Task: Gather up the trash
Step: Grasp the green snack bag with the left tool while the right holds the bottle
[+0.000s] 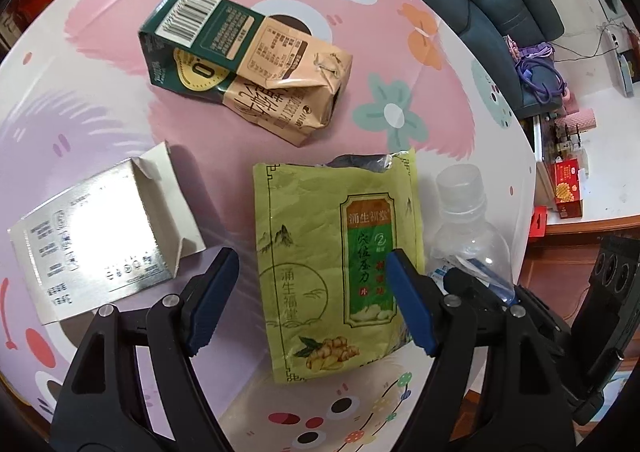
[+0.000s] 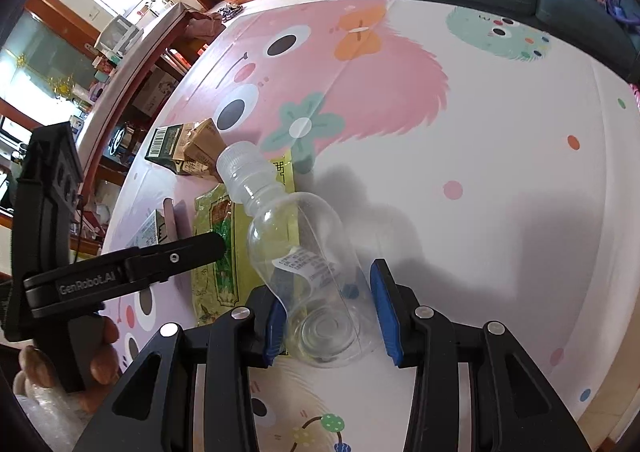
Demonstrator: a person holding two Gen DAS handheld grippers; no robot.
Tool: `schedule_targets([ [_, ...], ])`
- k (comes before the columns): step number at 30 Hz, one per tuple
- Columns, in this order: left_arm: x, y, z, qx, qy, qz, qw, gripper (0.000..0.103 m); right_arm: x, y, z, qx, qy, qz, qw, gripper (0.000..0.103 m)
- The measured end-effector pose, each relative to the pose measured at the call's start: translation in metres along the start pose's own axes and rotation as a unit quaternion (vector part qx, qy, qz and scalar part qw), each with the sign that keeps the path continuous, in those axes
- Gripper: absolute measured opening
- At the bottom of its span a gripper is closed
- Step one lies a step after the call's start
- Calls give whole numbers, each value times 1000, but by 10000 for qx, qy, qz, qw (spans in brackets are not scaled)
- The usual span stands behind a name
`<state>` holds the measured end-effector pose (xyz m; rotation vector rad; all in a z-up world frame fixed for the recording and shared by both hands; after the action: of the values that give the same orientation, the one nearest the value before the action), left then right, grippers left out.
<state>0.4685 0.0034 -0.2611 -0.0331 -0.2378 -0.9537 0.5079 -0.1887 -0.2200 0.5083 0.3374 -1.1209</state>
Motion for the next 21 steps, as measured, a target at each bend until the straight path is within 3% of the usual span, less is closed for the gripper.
schedule_targets([
  [4,6,2,-4,15,-127,32,9999,72,0,-3,-2,-91,59,-40,9999,40],
  [11,21,1,-10,-75,-394,2,9992,43,-1,-6,-5,-156,95,-79,9998,39],
  [16,35,-1,-3,-48,-711,-81,9974,40,-2,-6,-5,-161,64,-25,9998,38],
  [18,41,-1,1,-11,-731,-144,9972,24,-2,-7,-4,-161,65,-37,9998,37],
  [21,49,-1,7,107,-748,-226,9969,11,-2,-8,-4,-162,76,-48,9998,37],
])
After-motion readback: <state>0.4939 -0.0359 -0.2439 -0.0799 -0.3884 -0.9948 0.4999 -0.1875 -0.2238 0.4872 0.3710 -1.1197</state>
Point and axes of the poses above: each gripper's, at about its wrist camera, not at the fingertips, and z roughly against the way its jaws point, x to its right, y to its top, the point moved 9 cm from there along -z, roughly the way its jaws point, and after that the axes turned 10 degrees about y, right-handed, at the moved point
